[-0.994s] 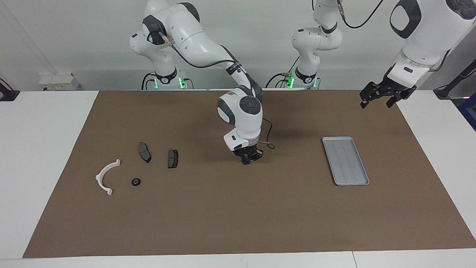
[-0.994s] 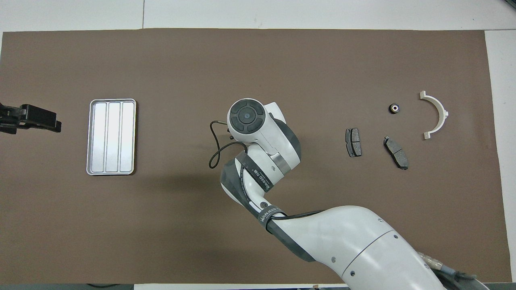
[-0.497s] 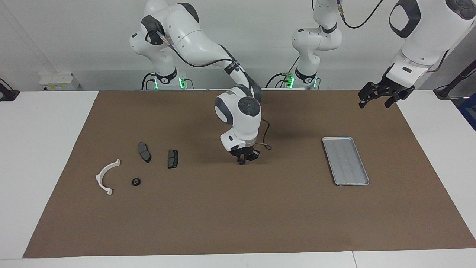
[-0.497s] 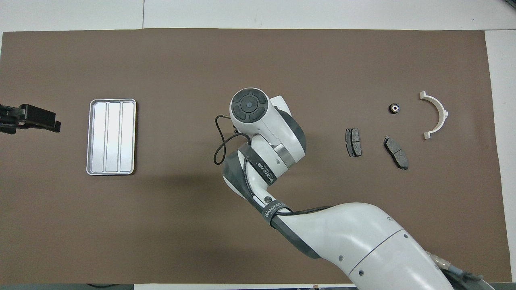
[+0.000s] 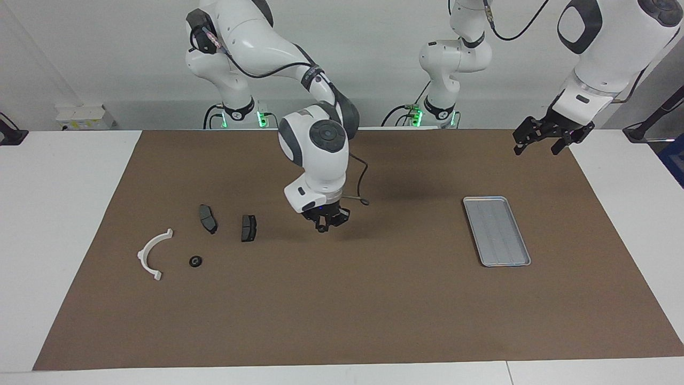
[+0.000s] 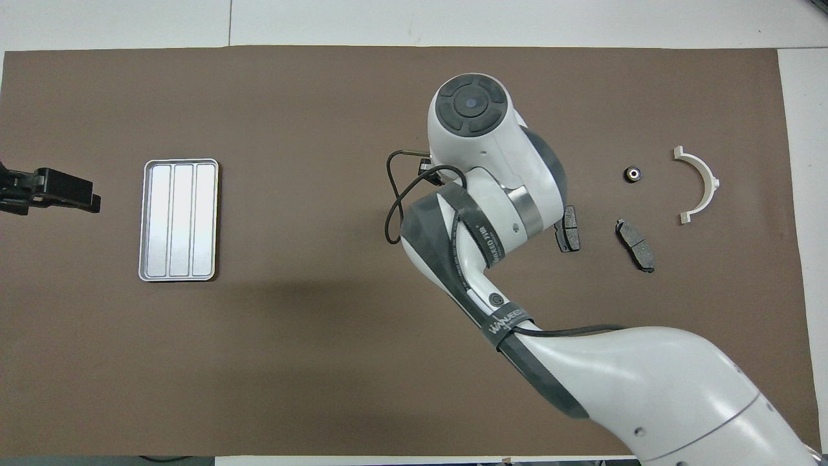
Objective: Place bearing gear from tray to pile
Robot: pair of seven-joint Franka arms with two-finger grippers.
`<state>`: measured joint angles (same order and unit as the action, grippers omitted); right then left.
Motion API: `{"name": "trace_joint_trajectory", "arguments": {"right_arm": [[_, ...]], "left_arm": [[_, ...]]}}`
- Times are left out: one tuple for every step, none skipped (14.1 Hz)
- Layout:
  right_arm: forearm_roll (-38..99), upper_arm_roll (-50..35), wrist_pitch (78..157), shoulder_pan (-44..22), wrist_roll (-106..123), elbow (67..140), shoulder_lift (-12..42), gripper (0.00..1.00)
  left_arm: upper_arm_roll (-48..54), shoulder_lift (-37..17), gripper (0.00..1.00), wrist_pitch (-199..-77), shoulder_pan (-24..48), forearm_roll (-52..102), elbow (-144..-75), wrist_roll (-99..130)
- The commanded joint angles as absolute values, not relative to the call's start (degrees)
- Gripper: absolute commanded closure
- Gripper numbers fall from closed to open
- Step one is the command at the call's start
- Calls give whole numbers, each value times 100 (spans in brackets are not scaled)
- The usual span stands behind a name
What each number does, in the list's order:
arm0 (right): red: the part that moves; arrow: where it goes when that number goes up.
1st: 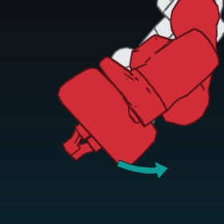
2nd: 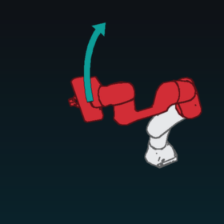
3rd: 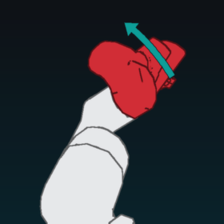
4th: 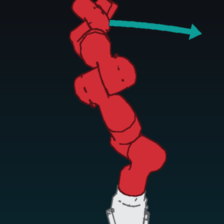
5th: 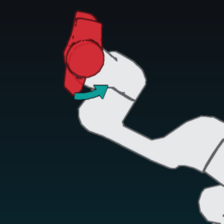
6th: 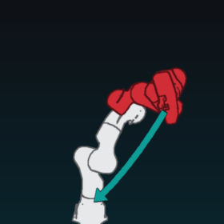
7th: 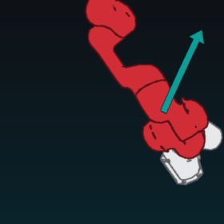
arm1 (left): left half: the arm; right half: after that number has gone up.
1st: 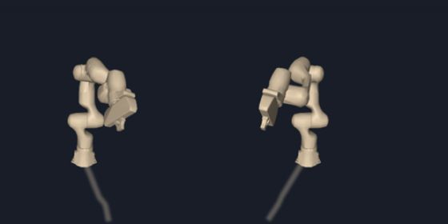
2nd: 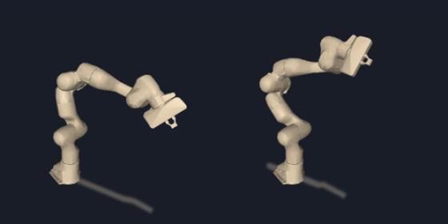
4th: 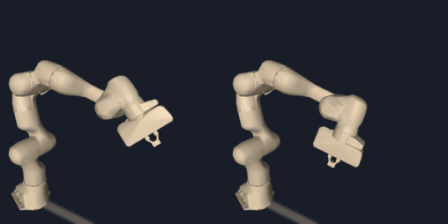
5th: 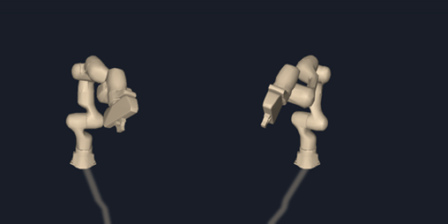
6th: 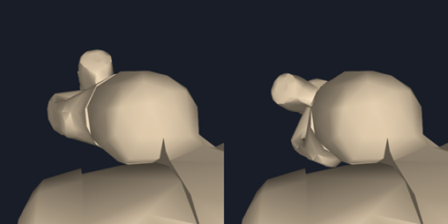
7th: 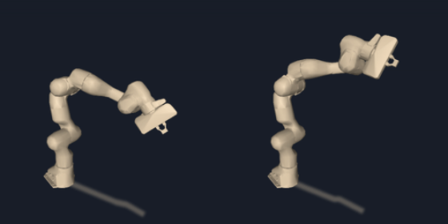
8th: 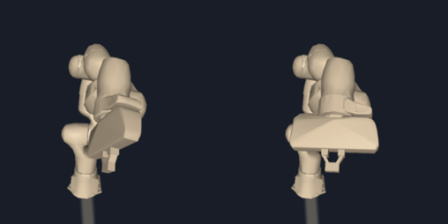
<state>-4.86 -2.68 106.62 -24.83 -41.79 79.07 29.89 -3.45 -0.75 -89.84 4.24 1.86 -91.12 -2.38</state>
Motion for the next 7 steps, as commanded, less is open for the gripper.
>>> {"name": "trace_joint_trajectory", "arguments": {"right_arm": [[-492,-352,10319,-2049,-3159,7972,2655,100],[-492,-343,10240,-1900,-2772,7972,2602,100],[-510,-343,10213,-1759,-2438,7972,2575,100],[-518,-343,10213,-1601,-2113,7989,2540,100],[-519,-343,10213,-1452,-1779,7989,2540,100],[-519,-343,10274,-1294,-1462,8033,2540,100],[-510,-343,10335,-1144,-1163,8085,2540,100]], "left_arm": [[-413,9,0,-8877,466,229,-9123,-272],[-413,0,0,-8877,466,229,-9123,-272],[-413,0,0,-8877,466,220,-9123,-272],[-413,0,0,-8877,483,220,-9123,-272],[-413,9,0,-8886,483,228,-9123,-272],[-404,0,0,-8877,492,229,-9123,-272],[-404,0,0,-8877,492,220,-9123,-272]]}}
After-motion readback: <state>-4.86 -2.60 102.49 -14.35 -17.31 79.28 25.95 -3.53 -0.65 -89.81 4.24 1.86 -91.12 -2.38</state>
